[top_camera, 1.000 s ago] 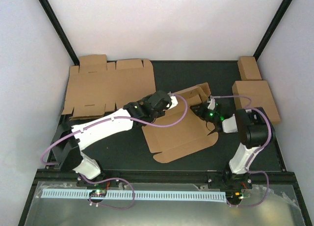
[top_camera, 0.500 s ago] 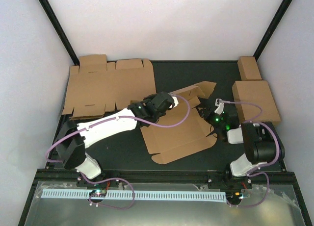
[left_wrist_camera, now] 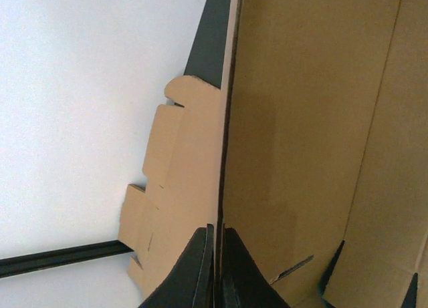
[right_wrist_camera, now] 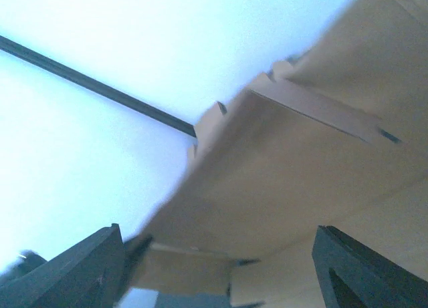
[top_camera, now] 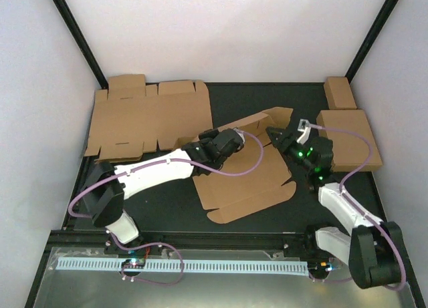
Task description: Fold the paper box
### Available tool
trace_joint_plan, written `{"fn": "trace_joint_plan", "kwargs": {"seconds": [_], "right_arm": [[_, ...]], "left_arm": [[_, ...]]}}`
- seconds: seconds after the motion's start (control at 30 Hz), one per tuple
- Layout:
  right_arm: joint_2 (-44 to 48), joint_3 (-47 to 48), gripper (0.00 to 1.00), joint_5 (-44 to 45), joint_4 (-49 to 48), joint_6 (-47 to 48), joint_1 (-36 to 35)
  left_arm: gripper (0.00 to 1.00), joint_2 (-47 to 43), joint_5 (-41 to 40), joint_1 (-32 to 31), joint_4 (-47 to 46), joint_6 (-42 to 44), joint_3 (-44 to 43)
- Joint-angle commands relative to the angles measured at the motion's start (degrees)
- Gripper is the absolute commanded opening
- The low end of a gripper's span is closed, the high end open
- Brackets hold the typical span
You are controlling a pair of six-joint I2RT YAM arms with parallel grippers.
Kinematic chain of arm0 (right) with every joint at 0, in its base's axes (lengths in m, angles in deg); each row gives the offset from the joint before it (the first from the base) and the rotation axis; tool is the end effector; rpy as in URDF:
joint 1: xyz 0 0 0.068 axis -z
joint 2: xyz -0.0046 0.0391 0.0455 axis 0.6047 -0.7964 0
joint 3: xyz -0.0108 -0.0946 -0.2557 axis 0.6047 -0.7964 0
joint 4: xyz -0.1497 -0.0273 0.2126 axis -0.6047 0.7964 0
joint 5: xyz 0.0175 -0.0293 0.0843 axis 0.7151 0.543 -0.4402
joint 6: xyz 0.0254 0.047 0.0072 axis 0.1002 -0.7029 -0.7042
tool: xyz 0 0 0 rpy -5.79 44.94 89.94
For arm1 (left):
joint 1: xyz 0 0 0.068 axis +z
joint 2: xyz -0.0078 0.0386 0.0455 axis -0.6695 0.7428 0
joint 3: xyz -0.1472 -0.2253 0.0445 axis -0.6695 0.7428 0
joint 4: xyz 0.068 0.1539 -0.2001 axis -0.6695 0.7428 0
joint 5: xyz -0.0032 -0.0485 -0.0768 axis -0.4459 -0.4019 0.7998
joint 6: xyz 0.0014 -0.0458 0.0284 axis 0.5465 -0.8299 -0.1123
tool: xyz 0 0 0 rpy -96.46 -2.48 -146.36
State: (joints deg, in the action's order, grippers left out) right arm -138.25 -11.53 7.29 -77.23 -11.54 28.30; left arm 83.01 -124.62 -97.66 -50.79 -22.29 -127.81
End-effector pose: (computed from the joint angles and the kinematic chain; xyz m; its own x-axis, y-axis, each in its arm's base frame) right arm 0.2208 0.0532 0.2169 -0.6166 0.6343 -0.4664 -0.2169 0.4326 0.8751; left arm 0.2181 -0.2741 0.2704 -0.2164 0.9157 -0.3385 0.4705 0.4017 0.7857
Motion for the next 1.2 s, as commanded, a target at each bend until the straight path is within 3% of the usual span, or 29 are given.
{"fn": "trace_joint_plan", "kwargs": {"seconds": [0.0, 0.1, 0.2, 0.43, 0.57, 0.77, 0.9, 1.0, 1.17], "right_arm": [[2.7, 8.9, 0.81, 7.7, 15.8, 0.6, -1.9], [-1.0, 15.6, 0.84, 9.7, 23.3, 2.6, -1.8], [-6.0, 20.7, 0.83, 7.1, 27.6, -1.3, -2.5], [-8.6, 20.0, 0.78, 8.7, 23.0, -11.4, -5.9], [-12.2, 20.2, 0.64, 5.0, 17.0, -14.7, -6.9], [-14.8, 21.9, 0.40, 5.0, 15.3, -15.5, -7.7], [-16.2, 22.1, 0.19, 4.7, 14.3, -15.6, -7.7], [-17.0, 21.7, 0.09, 4.0, 12.7, -16.0, -7.7], [-17.1, 21.5, 0.04, 4.2, 12.2, -15.1, -7.8]], "left_arm": [[0.02, 3.3, -0.2, -0.8, 3.0, 0.1, 0.4], [0.02, 3.7, -3.6, -1.7, 1.4, 1.6, 1.4], [0.02, 3.8, -5.6, -2.3, -0.6, 2.7, 2.6], [0.04, 5.2, -7.2, -2.7, -0.6, 2.3, 2.3], [0.05, 5.3, -7.5, -2.8, -0.7, 2.2, 2.5], [0.11, 4.5, -5.5, -2.9, 0.2, 1.7, 2.8], [0.17, 4.0, -3.8, -3.1, 1.4, 1.3, 2.4], [0.30, 3.3, -0.8, -3.2, 4.1, -0.3, 1.2], [0.73, -0.4, 12.0, -3.2, 14.5, -7.3, -4.7]]}}
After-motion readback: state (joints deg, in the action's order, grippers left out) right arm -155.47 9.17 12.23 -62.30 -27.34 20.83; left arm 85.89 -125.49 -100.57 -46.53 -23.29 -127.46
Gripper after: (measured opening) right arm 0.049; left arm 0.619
